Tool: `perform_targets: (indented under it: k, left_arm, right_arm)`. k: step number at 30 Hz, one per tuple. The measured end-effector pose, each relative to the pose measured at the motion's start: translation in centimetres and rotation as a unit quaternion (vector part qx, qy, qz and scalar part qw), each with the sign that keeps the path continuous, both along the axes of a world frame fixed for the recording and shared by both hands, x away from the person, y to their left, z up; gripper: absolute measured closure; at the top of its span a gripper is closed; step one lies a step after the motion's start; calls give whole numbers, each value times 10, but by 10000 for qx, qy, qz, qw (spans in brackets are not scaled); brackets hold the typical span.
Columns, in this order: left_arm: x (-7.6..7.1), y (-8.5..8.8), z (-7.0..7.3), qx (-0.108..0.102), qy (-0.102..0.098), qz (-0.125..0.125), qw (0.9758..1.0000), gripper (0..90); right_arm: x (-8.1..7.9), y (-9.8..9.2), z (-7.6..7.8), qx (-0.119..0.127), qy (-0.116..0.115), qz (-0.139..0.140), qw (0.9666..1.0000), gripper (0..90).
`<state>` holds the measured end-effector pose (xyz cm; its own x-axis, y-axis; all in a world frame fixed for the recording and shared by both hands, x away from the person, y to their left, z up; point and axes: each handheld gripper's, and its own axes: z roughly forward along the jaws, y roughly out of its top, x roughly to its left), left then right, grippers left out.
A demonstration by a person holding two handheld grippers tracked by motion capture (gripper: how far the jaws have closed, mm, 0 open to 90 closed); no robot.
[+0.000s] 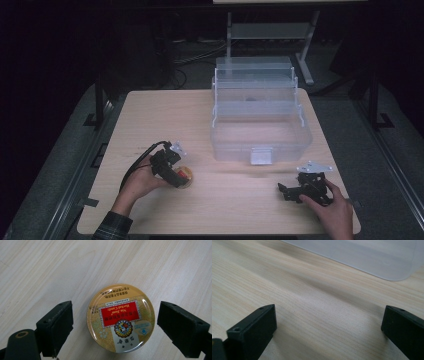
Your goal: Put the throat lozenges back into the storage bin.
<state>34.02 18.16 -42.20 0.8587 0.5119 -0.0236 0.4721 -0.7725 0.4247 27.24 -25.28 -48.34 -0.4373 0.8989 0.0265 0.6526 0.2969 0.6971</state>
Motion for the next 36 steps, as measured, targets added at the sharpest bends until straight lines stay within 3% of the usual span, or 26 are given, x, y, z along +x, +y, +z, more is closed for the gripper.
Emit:
perform_targets:
  k: [21,24,26,36]
  left_arm:
    - [-1,-13,-13,374,66,-172,9991,125]
    - [-1,-13,-16,264,100,-133,9995,128]
    - [0,-14,-19,352,103,-170,9992,128]
    - [-1,-13,-23,405,136,-164,9990,133]
  right_arm:
    - [0,0,0,0,0,0,10000,0]
    - [0,0,0,2,0,2,10000,0]
    - [0,0,0,2,1,2,10000,0]
    - [0,0,0,2,1,2,10000,0]
